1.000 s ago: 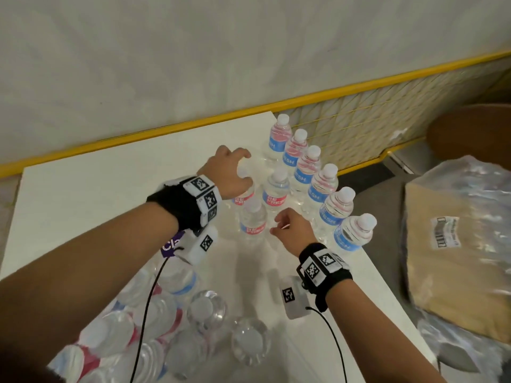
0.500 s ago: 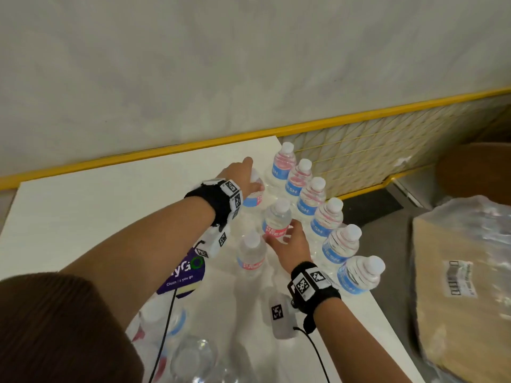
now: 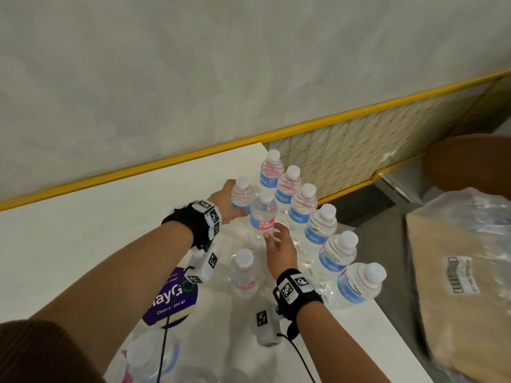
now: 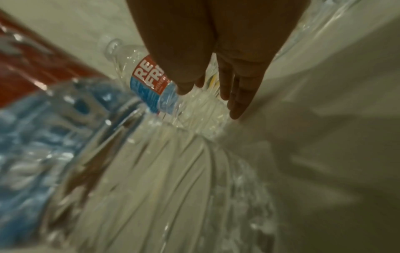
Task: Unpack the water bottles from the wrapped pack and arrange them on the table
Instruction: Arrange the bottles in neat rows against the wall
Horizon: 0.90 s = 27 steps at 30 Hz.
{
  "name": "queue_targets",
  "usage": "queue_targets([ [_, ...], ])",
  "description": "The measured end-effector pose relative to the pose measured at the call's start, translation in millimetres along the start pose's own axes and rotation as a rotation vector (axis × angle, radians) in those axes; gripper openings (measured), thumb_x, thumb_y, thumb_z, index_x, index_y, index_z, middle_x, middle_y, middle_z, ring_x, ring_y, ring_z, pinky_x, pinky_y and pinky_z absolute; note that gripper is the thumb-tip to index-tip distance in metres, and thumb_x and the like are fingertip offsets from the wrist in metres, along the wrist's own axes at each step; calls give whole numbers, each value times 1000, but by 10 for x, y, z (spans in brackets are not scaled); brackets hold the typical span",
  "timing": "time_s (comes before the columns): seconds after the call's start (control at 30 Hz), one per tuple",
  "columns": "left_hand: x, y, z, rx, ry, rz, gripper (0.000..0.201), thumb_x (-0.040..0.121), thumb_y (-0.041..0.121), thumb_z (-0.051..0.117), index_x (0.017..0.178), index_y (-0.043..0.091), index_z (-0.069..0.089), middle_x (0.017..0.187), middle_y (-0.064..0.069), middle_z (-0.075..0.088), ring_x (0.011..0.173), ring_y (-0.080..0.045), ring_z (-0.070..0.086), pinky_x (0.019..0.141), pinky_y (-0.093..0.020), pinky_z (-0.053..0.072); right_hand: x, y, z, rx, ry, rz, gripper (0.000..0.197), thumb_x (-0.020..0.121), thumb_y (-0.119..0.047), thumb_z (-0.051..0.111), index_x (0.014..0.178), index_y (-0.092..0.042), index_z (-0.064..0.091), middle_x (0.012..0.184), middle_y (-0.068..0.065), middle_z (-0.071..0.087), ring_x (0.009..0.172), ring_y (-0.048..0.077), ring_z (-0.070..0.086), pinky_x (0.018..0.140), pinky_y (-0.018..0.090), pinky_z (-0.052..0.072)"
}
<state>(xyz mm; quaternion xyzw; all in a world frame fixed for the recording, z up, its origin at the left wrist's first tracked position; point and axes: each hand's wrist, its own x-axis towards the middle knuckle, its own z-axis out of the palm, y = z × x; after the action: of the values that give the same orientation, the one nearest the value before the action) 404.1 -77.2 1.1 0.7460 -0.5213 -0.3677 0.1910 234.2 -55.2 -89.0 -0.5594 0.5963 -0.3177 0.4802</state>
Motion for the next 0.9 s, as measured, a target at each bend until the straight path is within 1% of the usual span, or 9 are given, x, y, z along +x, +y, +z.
queue_targets([
  [0.1, 8, -43, 30, -10, 9, 23, 82, 79, 18, 73, 143, 16, 22, 129, -14, 53, 110, -35, 58, 90, -43, 51, 3, -5, 47, 37, -20, 23, 54, 89, -31, 61, 138, -23, 38, 137, 3, 48, 124, 20, 49, 103, 32, 40],
  [0.2, 26, -90, 33, -49, 21, 6, 76, 80, 19, 73, 140, 18, 26, 128, -13, 53, 105, -35, 61, 87, -46, 54, 50, -19, 106, 5, -23, -4, 76, 76, -40, 74, 140, -24, 36, 138, 4, 43, 126, 20, 46, 106, 40, 40],
  [0.33, 70, -95, 64, -52, 87, 6, 75, 79, 25, 75, 136, 15, 28, 129, -11, 53, 108, -32, 59, 90, -43, 52, 136, -60, 125, 7, 14, 16, 67, 78, -34, 73, 135, -20, 40, 132, 6, 46, 120, 22, 50, 100, 34, 42],
  [0.47, 111, -113, 117, -143, 113, -3, 74, 78, 21, 75, 137, 15, 30, 128, -12, 54, 108, -33, 60, 93, -44, 51, 154, -12, 106, 37, 12, 57, 45, 87, -34, 63, 122, -19, 39, 128, 5, 52, 121, 23, 50, 92, 27, 38],
  [0.53, 129, -141, 132, -171, 104, -5, 70, 79, 19, 74, 137, 15, 34, 130, -12, 54, 107, -32, 61, 94, -45, 51, 169, 11, 104, 40, 24, 51, 39, 90, -34, 59, 121, -19, 41, 129, 6, 53, 120, 23, 52, 91, 25, 37],
  [0.63, 149, -170, 135, -209, 107, 4, 61, 82, 18, 70, 135, 15, 39, 130, -10, 54, 95, -30, 65, 91, -44, 53, 203, 21, 125, 50, 45, 25, 43, 92, -31, 58, 130, -20, 42, 134, 8, 50, 119, 22, 52, 96, 27, 39],
  [0.73, 181, -175, 147, -218, 123, 14, 60, 84, 19, 69, 135, 15, 38, 128, -9, 55, 87, -28, 65, 88, -41, 54, 228, 42, 165, 30, 24, -6, 58, 88, -35, 62, 140, -25, 37, 139, 5, 44, 126, 22, 47, 106, 38, 40],
  [0.83, 187, -188, 170, -233, 123, 9, 64, 83, 20, 70, 137, 17, 36, 132, -7, 53, 98, -28, 64, 92, -42, 52, 234, 19, 186, -2, 6, -37, 63, 84, -39, 65, 140, -30, 37, 139, 1, 45, 126, 23, 47, 106, 43, 41],
  [0.9, 202, -227, 175, -208, 132, 2, 66, 83, 23, 71, 138, 17, 37, 137, -5, 51, 113, -28, 59, 96, -45, 49, 245, -15, 171, 11, -3, -25, 64, 83, -38, 67, 139, -30, 37, 139, 0, 46, 122, 23, 49, 102, 37, 42],
])
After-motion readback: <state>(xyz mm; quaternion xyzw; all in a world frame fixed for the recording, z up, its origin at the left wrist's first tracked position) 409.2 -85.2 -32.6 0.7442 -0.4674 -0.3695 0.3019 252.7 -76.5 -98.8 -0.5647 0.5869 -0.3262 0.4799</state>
